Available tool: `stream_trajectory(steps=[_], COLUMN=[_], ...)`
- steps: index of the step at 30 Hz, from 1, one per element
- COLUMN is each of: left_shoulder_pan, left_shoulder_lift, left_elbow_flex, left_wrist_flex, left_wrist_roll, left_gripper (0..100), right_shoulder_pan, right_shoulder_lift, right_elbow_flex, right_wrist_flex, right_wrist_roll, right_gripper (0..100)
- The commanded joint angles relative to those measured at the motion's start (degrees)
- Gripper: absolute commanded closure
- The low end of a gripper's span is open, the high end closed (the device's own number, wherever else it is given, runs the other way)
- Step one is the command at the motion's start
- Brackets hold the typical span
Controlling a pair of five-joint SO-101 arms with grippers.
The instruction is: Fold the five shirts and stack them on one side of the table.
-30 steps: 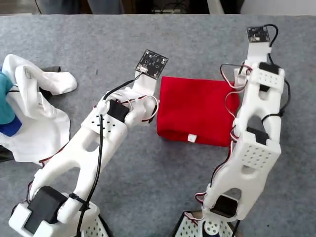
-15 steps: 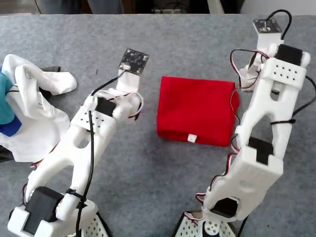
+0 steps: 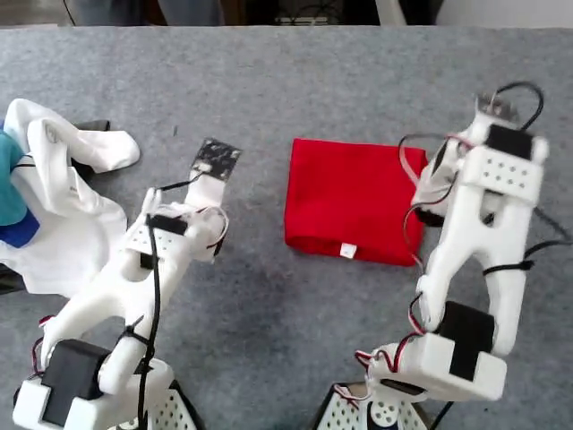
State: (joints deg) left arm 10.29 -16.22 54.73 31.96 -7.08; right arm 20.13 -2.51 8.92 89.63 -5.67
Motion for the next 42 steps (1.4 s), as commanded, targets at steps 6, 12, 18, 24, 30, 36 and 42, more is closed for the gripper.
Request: stream_trajectory(steps=[6,12,18,24,30,36,42], left_shoulder_pan=[-0.31,-0.31,-0.31,-0.40,-0.57,-0.75,-0.84], left_shoulder_lift=[-1.93,-1.85,-1.76,-1.76,-1.76,-1.76,-1.76], left_elbow_flex=[2.24,2.24,2.24,2.24,2.24,2.24,2.24], left_wrist_flex=[-4.40,-4.31,-4.22,-4.22,-4.22,-4.31,-4.40], left_wrist_roll=[0.88,0.88,0.88,0.88,0.88,0.88,0.88], left_gripper=[97,97,97,97,97,97,97], right_shoulder_pan=[-3.43,-7.56,-7.74,-7.38,-7.38,-6.59,-4.75], right_shoulder_lift=[-1.89,6.37,16.84,17.36,17.27,13.49,6.81], right_elbow_flex=[16.40,17.27,17.01,14.46,14.29,12.62,6.46], right_wrist_flex=[-17.58,-27.87,-35.43,-32.70,-32.70,-31.82,-30.24], right_wrist_roll=[-11.25,-16.35,-17.76,-17.49,-17.49,-17.05,-8.09], right_gripper=[61.0,55.0,70.8,94.1,98.2,98.3,98.3])
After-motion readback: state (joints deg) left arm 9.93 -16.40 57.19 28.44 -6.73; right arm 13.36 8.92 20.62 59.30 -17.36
